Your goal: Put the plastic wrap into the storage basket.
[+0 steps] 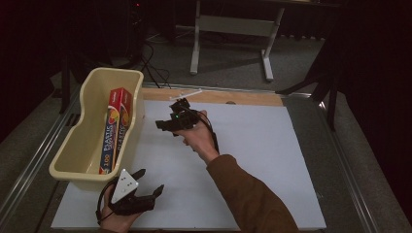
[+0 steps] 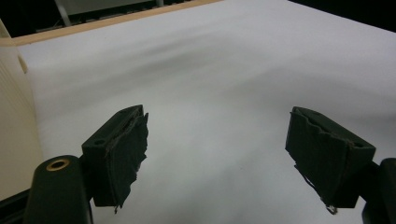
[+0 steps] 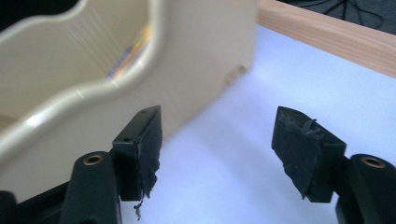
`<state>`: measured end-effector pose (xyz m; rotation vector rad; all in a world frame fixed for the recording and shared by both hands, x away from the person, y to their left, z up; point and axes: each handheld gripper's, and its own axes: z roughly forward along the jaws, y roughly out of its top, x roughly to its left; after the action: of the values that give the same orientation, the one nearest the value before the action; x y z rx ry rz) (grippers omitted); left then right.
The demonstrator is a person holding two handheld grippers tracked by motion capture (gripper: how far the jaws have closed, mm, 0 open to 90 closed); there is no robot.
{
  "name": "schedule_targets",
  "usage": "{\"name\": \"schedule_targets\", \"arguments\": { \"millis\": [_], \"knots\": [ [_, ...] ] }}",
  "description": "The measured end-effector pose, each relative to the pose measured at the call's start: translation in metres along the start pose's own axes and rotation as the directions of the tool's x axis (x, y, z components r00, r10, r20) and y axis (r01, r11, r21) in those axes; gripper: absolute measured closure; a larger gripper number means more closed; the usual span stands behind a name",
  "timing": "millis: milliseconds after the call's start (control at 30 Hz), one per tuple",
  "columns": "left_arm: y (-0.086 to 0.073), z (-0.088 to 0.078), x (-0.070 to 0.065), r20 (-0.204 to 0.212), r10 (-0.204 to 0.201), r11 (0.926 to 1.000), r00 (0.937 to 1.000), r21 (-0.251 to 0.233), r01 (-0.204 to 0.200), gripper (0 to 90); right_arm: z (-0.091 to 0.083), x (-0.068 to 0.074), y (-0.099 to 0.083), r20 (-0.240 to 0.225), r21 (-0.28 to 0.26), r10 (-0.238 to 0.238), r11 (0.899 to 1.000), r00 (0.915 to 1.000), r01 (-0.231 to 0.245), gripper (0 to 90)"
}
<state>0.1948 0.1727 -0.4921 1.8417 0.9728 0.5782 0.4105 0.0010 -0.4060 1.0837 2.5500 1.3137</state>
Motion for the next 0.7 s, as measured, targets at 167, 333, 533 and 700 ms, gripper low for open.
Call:
{"name": "schedule_targets", "arguments": {
  "millis": [167,333,533,700],
  "knots": [
    [0.001,0.001,-0.001,0.003,0.003,1.0,1.0,0.0,-0.003,20.7,-0.021,-0.022,-0.025,0.032,0.007,-0.012,1.0,0.9994,0.011,28.4],
    [0.001,0.001,-0.001,-0.001,0.01,0.9999,1.0,0.004,-0.01,20.6,-0.05,-0.044,-0.05,0.065,-0.007,-0.019,1.0,0.9977,0.02,23.6],
    [0.001,0.002,-0.001,-0.005,0.005,1.0,1.0,0.005,-0.005,20.6,-0.087,-0.063,-0.087,0.183,0.016,-0.097,0.995,0.9783,0.096,18.9],
    [0.001,0.002,-0.001,-0.01,0.004,1.0,0.9999,0.007,-0.004,20.4,-0.12,-0.073,-0.124,0.253,0.039,-0.174,0.985,0.9517,0.17,14.5]
  ]
}}
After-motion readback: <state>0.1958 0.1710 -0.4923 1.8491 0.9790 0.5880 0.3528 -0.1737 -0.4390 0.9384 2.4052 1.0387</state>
